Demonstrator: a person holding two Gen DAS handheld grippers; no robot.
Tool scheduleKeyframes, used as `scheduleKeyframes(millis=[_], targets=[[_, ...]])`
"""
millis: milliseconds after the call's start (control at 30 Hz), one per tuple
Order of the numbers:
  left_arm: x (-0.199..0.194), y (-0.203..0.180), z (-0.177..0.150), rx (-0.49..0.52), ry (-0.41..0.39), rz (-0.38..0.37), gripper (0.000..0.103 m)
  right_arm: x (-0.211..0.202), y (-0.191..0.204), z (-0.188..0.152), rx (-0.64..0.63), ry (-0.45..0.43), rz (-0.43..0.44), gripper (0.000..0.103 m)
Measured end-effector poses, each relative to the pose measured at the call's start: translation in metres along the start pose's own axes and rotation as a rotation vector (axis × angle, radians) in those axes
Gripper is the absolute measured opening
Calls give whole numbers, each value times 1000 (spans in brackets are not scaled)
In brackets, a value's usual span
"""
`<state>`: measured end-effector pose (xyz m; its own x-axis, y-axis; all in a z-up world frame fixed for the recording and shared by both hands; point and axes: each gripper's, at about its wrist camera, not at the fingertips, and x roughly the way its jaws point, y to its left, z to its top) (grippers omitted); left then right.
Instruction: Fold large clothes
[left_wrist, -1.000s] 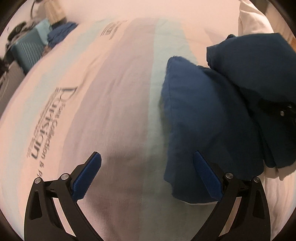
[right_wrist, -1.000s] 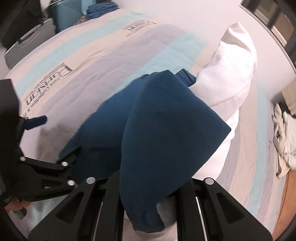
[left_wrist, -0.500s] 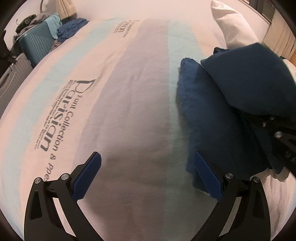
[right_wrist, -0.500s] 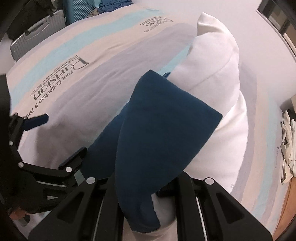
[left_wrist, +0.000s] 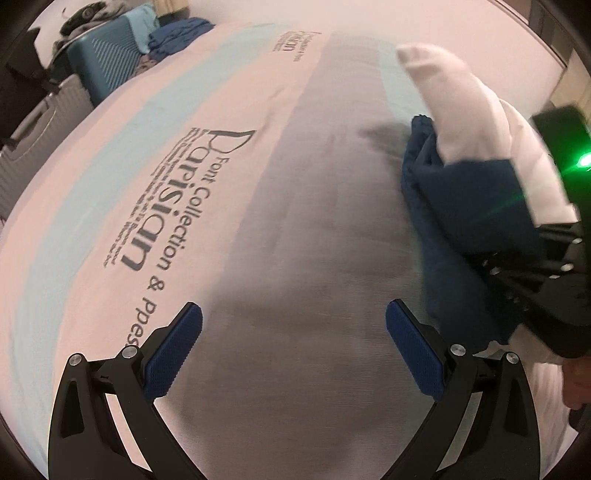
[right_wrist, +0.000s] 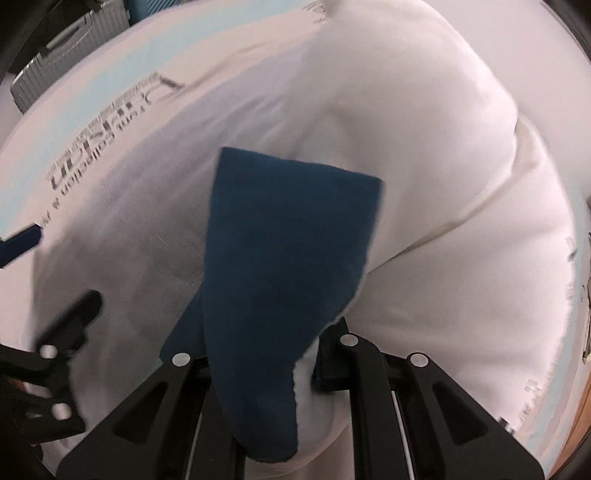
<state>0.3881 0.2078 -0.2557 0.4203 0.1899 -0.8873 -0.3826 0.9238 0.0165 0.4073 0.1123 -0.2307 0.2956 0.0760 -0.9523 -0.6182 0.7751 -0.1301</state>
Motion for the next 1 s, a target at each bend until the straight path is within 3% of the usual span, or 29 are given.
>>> scheduleKeyframes(millis=[233,400,567,733,900,1000], targets=[[4,9,-4,-28,9,6,97,9,-6,2,6,28,43,9],[2,11,-3,-45,18,12,97,5,-16,12,30,99,88,11],[2,7,0,-24,26,10,97,-18,-44,15,133,115,202,20],[8,4,6,-24,43,8,97,-34,-76,3,221,128,331,38],[9,-5,13,-9,49,4,97,-38,-99,-1,306,143,427,39],[9,-11,16,1,45,2,97,-48,-115,-8,349,151,470,46]])
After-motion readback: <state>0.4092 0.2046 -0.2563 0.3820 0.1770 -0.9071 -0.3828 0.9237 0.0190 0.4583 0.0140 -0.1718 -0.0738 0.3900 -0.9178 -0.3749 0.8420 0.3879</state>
